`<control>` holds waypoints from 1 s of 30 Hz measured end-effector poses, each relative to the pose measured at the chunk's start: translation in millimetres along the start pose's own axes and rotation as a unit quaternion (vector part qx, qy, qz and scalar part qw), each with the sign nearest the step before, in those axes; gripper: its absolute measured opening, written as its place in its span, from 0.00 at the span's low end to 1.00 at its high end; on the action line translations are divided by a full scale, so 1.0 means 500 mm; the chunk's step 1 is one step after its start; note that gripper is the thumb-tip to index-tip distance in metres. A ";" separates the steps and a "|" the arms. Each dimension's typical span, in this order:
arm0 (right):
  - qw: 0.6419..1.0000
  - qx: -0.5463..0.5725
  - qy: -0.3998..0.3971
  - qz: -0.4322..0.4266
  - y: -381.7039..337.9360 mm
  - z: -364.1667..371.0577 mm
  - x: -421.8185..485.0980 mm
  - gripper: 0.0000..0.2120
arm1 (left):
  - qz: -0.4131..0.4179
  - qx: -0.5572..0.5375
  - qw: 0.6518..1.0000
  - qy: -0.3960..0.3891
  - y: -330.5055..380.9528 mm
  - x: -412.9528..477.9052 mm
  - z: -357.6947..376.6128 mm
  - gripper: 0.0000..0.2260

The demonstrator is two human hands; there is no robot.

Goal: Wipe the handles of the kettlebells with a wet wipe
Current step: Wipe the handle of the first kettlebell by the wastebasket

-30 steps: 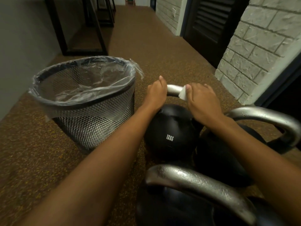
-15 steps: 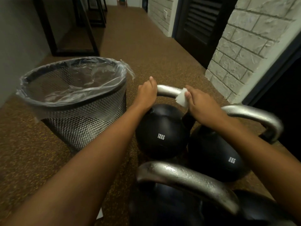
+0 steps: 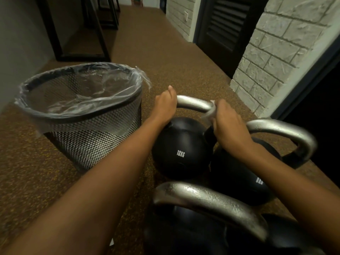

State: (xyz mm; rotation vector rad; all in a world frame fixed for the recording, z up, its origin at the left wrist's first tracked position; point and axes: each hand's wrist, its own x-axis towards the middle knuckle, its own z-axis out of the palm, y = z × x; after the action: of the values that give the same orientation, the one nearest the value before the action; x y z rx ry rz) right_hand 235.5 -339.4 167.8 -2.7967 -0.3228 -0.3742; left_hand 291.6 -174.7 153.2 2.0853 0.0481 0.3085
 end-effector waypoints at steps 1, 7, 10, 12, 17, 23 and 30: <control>1.000 -0.009 0.012 -0.022 -0.003 0.002 0.005 0.19 | 0.000 0.000 1.000 0.001 -0.001 0.000 0.000 0.25; 0.998 0.018 0.020 -0.055 0.000 0.002 0.000 0.25 | 0.011 0.012 1.000 -0.010 0.000 0.000 -0.003 0.22; 0.998 0.057 0.024 -0.003 0.013 0.005 -0.020 0.19 | 0.010 0.011 1.000 -0.012 0.002 -0.002 -0.003 0.22; 0.995 0.089 0.016 0.038 0.023 0.006 -0.034 0.15 | 0.004 0.020 1.000 -0.011 0.003 -0.002 -0.003 0.22; 0.992 0.108 0.022 0.064 0.039 0.002 -0.046 0.08 | -0.003 0.097 0.995 0.010 0.006 -0.007 -0.002 0.21; 0.982 0.167 0.054 0.073 0.052 -0.026 -0.040 0.13 | 0.046 0.262 0.964 0.025 0.045 0.005 -0.033 0.18; 0.960 0.245 0.052 0.125 0.070 -0.071 -0.037 0.20 | 0.089 0.040 0.987 -0.128 0.188 -0.079 0.020 0.15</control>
State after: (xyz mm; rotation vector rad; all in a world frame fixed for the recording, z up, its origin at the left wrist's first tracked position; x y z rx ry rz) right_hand 219.3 -386.6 186.2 -2.2853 -0.0259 -0.3267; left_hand 247.0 -237.6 220.9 2.1975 -0.2860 0.1461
